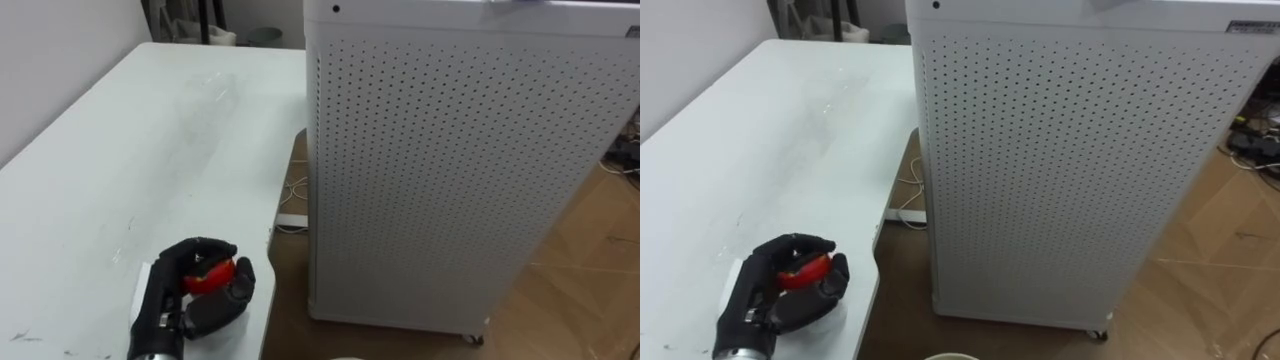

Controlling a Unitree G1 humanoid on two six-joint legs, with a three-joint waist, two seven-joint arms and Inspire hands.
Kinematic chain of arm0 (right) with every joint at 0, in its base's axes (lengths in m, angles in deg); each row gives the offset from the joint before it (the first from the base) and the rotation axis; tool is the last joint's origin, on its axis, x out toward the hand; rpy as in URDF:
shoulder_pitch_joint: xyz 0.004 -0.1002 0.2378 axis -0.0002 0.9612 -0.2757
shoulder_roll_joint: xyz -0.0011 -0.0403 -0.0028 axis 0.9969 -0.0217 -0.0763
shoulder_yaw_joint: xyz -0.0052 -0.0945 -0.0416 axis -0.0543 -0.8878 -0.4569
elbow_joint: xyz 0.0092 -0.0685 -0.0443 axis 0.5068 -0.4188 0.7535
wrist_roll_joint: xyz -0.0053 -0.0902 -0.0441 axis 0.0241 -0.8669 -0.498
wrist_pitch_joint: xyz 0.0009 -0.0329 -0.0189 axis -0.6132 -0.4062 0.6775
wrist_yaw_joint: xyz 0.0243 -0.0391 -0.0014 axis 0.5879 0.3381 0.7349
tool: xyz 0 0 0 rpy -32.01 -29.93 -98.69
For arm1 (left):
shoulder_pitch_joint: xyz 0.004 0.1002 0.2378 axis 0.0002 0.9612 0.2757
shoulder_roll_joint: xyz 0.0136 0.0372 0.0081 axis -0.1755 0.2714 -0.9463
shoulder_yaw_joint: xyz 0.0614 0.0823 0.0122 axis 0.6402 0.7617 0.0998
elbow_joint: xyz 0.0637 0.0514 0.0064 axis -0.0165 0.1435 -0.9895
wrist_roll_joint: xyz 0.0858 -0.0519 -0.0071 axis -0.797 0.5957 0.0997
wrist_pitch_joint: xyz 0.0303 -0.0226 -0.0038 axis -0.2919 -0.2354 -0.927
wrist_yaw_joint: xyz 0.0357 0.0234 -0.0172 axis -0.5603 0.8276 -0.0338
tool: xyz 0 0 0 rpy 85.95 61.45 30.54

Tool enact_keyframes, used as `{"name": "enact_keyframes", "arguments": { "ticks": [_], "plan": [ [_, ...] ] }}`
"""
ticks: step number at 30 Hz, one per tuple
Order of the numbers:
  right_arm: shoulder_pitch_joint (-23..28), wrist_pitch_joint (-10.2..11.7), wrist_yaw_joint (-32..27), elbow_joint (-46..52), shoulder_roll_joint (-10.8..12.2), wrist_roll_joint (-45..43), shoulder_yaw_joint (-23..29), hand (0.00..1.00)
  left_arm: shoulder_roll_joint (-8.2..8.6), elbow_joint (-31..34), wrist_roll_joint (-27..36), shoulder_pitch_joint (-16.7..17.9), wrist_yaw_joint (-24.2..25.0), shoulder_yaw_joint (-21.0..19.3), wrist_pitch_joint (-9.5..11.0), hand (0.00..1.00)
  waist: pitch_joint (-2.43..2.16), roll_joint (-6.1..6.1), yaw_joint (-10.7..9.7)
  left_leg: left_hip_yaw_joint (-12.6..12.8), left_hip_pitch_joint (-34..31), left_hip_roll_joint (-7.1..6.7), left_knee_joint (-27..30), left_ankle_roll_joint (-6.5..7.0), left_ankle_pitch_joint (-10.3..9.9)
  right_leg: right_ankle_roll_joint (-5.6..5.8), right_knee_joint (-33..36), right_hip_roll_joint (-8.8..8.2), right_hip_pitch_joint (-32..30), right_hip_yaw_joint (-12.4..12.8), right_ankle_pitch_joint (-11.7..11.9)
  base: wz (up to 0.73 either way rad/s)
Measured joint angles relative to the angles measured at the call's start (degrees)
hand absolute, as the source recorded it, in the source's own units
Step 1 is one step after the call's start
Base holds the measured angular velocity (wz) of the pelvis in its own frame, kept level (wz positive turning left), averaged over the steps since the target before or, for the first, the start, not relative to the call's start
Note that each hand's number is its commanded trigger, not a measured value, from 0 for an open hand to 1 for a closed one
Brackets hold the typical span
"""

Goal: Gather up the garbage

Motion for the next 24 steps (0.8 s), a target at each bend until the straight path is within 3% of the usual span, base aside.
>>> {"name": "enact_keyframes", "arguments": {
  "ticks": [10,14,18,24],
  "plan": [
    [-0.1,0.0,0.0,0.0,0.0,0.0,0.0,1.00,0.13,-0.7,0.7,-0.8,0.4,1.4,-0.1,1.00,-0.07,0.25,0.3,0.1,-0.1,-0.01,0.0,0.00,0.0,0.00,0.1,0.00,-0.2,0.3,0.0,0.00],
    [-0.1,0.0,0.0,-0.1,0.0,0.0,-0.1,1.00,0.15,-1.4,2.7,-1.0,1.3,2.7,-0.1,1.00,-0.31,1.13,0.3,0.1,-0.1,0.01,0.1,0.00,0.0,0.00,0.1,-0.02,-0.2,0.1,0.0,0.00],
    [-0.9,0.0,-0.1,-0.8,0.4,0.0,0.0,1.00,0.38,-2.1,8.5,-1.8,4.1,2.9,-0.1,1.00,-0.40,1.62,0.2,0.1,-1.0,0.06,0.4,0.00,0.0,-0.15,0.3,-0.03,-1.3,-0.1,0.1,0.00],
    [-6.4,0.2,-0.8,-7.2,1.4,-0.1,0.0,1.00,0.74,-2.3,20.6,-4.6,9.6,4.4,-0.1,1.00,0.00,1.78,0.1,0.0,-5.6,0.24,2.4,0.07,0.0,-0.24,2.4,-0.13,-5.7,-0.1,0.1,0.00]
  ]
}}
